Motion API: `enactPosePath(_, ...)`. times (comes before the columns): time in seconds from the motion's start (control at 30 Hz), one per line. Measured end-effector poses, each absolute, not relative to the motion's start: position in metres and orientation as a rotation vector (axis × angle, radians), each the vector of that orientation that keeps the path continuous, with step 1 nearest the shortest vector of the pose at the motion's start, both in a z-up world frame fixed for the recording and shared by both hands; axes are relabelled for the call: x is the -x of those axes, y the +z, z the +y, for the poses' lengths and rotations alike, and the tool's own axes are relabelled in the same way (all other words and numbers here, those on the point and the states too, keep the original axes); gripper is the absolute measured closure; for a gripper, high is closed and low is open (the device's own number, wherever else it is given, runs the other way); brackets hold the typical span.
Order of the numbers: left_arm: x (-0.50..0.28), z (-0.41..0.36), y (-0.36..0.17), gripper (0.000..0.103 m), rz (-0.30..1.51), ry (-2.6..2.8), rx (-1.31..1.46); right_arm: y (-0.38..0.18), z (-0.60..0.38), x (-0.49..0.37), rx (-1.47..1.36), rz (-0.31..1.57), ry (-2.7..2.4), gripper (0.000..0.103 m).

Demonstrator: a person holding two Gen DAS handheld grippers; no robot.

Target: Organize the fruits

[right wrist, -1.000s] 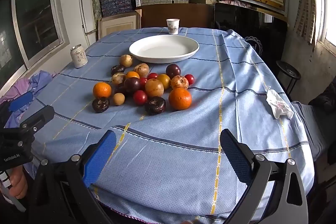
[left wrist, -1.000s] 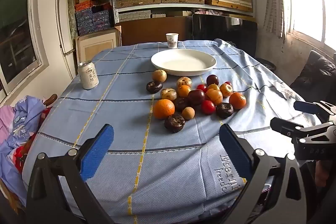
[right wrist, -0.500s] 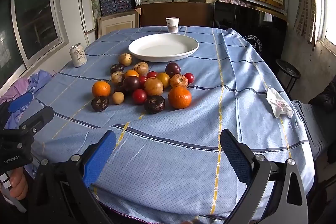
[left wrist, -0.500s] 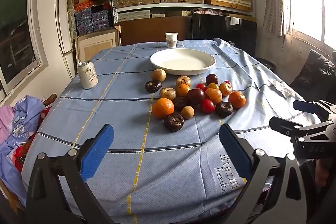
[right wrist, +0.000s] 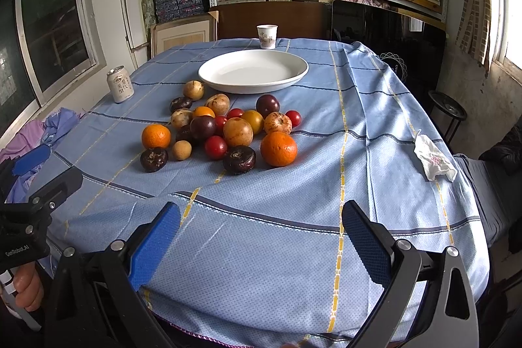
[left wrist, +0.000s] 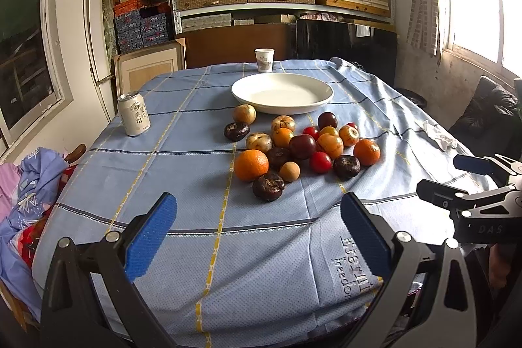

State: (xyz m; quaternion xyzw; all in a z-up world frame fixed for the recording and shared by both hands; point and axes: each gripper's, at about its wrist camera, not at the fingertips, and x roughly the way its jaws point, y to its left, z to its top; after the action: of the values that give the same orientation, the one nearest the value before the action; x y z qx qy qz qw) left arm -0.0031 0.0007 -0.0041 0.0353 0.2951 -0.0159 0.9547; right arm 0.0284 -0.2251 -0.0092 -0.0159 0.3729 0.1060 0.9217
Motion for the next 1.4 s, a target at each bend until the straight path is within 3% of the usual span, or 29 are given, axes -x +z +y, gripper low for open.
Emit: enactPosePath(1.4, 0.0, 0.001, -0.017, 0.005, 0.616, -0.034, -0.063, -0.01, -0.219, -0.026, 0.043, 0.769, 0.22, 0.004)
